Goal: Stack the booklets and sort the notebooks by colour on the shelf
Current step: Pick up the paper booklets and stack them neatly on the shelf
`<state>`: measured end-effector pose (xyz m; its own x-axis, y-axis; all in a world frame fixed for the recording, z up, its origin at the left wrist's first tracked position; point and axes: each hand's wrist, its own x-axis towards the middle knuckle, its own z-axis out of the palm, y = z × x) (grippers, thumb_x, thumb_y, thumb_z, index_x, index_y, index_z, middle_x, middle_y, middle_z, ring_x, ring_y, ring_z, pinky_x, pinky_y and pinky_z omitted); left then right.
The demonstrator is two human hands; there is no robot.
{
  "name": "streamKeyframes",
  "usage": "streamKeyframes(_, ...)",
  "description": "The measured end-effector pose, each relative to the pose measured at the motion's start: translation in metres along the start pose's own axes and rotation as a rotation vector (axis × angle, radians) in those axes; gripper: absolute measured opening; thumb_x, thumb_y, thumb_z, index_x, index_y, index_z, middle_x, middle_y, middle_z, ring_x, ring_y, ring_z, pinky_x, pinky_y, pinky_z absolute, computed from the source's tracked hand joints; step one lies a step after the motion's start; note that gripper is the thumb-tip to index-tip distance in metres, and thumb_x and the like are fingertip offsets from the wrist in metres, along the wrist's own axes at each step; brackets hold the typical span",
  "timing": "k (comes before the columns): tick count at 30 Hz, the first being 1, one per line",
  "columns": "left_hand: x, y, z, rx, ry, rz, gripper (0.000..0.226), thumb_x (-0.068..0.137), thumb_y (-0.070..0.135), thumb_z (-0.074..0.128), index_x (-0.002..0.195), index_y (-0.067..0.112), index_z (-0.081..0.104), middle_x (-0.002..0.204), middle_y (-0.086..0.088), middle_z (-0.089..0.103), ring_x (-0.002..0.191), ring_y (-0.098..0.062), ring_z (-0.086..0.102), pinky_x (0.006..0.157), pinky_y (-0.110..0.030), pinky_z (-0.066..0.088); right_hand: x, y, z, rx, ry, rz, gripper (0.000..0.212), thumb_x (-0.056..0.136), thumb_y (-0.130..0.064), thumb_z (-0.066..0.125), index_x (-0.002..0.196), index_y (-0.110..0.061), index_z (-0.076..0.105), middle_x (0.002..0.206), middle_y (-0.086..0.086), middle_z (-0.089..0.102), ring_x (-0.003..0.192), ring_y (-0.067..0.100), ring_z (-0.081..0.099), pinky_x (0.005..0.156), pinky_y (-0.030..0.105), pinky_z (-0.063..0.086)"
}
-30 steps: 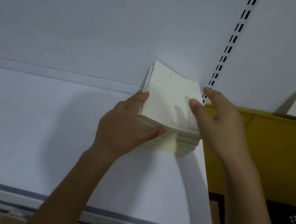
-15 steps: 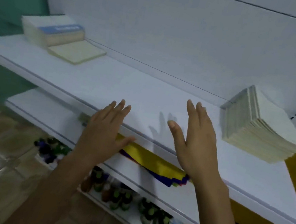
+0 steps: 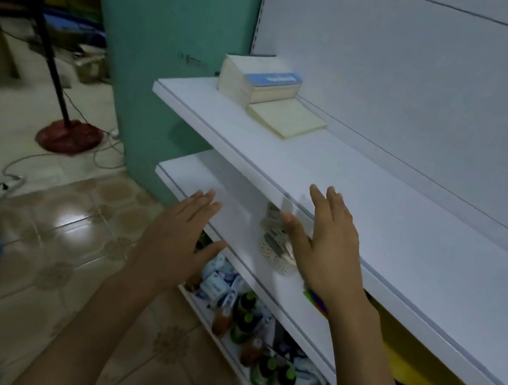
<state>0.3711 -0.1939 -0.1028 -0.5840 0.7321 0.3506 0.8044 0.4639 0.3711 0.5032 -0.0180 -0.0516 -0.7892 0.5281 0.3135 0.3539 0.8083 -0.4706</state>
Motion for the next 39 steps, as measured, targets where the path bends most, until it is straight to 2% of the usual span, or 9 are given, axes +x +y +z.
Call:
streamKeyframes(9, 0.101, -0.085, 0.001, 0.011, 0.002, 0.019, 0.068, 0.09, 0.053, 0.044, 0.146, 0.016, 0.032, 0.155, 0.002, 0.023, 0.144, -0.013, 0.018, 0.115, -0.028, 0.014, 0.135, -0.017, 0.083, -0.007, -0.006, 0.007, 0.069, 0.093, -0.053, 0.042, 0.15, -0.018, 0.024, 0.159, 0.011, 0.015, 0.147, 0.024, 0.01, 0.116, 0.034, 0.01)
streamKeyframes(16, 0.193, -0.137, 0.01, -0.115, 0.002, 0.06, 0.068, 0.088, 0.055, 0.042, 0.145, 0.02, 0.032, 0.154, 0.006, 0.025, 0.142, -0.008, 0.018, 0.114, -0.027, 0.017, 0.269, -0.011, 0.116, -0.008, 0.008, 0.044, 0.07, 0.093, -0.049, 0.049, 0.15, -0.016, 0.023, 0.158, 0.014, 0.016, 0.146, 0.029, 0.013, 0.115, 0.042, 0.015)
streamKeyframes(21, 0.23, -0.16, 0.014, -0.238, 0.024, 0.091, 0.061, 0.09, 0.052, 0.046, 0.142, 0.022, 0.037, 0.148, 0.013, 0.029, 0.138, -0.001, 0.019, 0.112, -0.019, 0.014, 0.356, 0.004, 0.144, -0.26, -0.084, 0.201, 0.092, 0.087, -0.07, 0.034, 0.152, -0.012, 0.006, 0.16, 0.016, 0.0, 0.147, 0.03, -0.001, 0.117, 0.05, 0.005)
streamKeyframes(25, 0.27, -0.176, 0.016, -0.427, 0.022, 0.066, 0.055, 0.086, 0.049, 0.05, 0.135, 0.025, 0.046, 0.132, 0.021, 0.04, 0.123, 0.006, 0.032, 0.1, 0.0, 0.016, 0.368, 0.019, 0.177, -0.466, -0.178, 0.27, 0.099, 0.081, -0.081, 0.017, 0.152, -0.015, 0.0, 0.16, 0.011, 0.0, 0.147, 0.029, -0.001, 0.117, 0.052, 0.004)
streamKeyframes(28, 0.307, -0.197, 0.018, -0.431, -0.059, 0.071, 0.045, 0.088, 0.046, 0.054, 0.13, 0.03, 0.051, 0.118, 0.022, 0.052, 0.107, 0.003, 0.048, 0.097, -0.017, 0.036, 0.37, 0.022, 0.184, -0.486, -0.139, 0.294, 0.095, 0.081, -0.081, 0.014, 0.152, -0.018, 0.004, 0.161, 0.008, 0.004, 0.147, 0.027, 0.002, 0.117, 0.049, 0.004)
streamKeyframes(30, 0.331, -0.21, 0.017, -0.474, -0.124, 0.062, 0.04, 0.089, 0.044, 0.057, 0.126, 0.032, 0.053, 0.105, 0.025, 0.057, 0.093, 0.006, 0.056, 0.087, -0.017, 0.043, 0.371, 0.02, 0.185, -0.499, -0.136, 0.316, 0.091, 0.083, -0.079, 0.013, 0.152, -0.02, 0.006, 0.161, 0.006, 0.005, 0.148, 0.026, 0.003, 0.118, 0.047, 0.004)
streamKeyframes(33, 0.361, -0.224, 0.019, -0.558, -0.189, 0.062, 0.035, 0.089, 0.041, 0.058, 0.122, 0.028, 0.058, 0.094, 0.019, 0.061, 0.084, 0.004, 0.058, 0.074, -0.011, 0.044, 0.369, 0.012, 0.185, -0.51, -0.11, 0.361, 0.084, 0.087, -0.074, 0.012, 0.152, -0.021, 0.01, 0.161, 0.004, 0.009, 0.147, 0.023, 0.006, 0.118, 0.045, 0.005)
streamKeyframes(36, 0.375, -0.233, 0.031, -0.569, -0.199, 0.084, 0.029, 0.087, 0.037, 0.063, 0.113, 0.024, 0.064, 0.093, 0.007, 0.069, 0.078, -0.004, 0.061, 0.074, -0.018, 0.049, 0.359, 0.001, 0.186, -0.511, -0.057, 0.383, 0.079, 0.089, -0.069, 0.008, 0.152, -0.022, 0.014, 0.16, 0.002, 0.013, 0.147, 0.021, 0.01, 0.118, 0.043, 0.008)
streamKeyframes(39, 0.377, -0.238, 0.041, -0.574, -0.15, 0.112, 0.037, 0.085, 0.056, 0.053, 0.1, 0.025, 0.066, 0.087, 0.008, 0.071, 0.074, -0.007, 0.063, 0.071, -0.021, 0.05, 0.345, -0.017, 0.191, -0.359, 0.023, 0.467, 0.08, 0.086, -0.067, 0.001, 0.151, -0.024, 0.019, 0.159, -0.002, 0.019, 0.146, 0.016, 0.013, 0.119, 0.039, 0.007)
